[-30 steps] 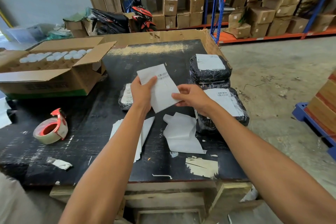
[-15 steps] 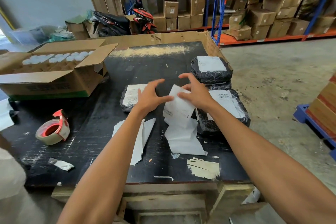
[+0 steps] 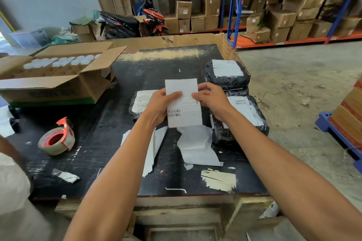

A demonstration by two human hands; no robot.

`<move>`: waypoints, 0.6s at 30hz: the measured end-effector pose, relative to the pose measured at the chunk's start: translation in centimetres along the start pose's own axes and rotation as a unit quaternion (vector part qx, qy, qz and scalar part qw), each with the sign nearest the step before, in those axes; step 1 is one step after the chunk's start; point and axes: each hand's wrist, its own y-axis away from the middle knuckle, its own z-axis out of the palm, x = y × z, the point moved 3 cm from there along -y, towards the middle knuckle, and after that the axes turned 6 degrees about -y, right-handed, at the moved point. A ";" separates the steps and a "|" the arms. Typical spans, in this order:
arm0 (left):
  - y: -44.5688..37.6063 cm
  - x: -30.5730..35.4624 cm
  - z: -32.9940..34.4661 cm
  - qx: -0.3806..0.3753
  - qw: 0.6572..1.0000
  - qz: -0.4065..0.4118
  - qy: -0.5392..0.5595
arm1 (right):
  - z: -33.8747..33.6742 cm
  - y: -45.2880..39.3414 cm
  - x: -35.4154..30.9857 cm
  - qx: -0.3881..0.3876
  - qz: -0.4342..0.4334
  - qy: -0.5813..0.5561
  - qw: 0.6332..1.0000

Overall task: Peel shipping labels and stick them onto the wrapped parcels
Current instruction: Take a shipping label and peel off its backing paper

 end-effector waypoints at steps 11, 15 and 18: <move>-0.4 -0.2 -0.7 0.056 0.996 0.002 -0.069 | -0.3 0.2 -0.2 0.001 -0.045 0.061 0.997; -0.5 -0.4 -0.9 0.056 0.993 0.010 -0.099 | -0.2 0.1 -0.4 0.004 -0.063 0.126 0.990; -0.5 -0.2 -0.9 0.055 0.991 0.016 -0.120 | -0.2 0.1 -0.6 0.010 -0.068 0.146 0.987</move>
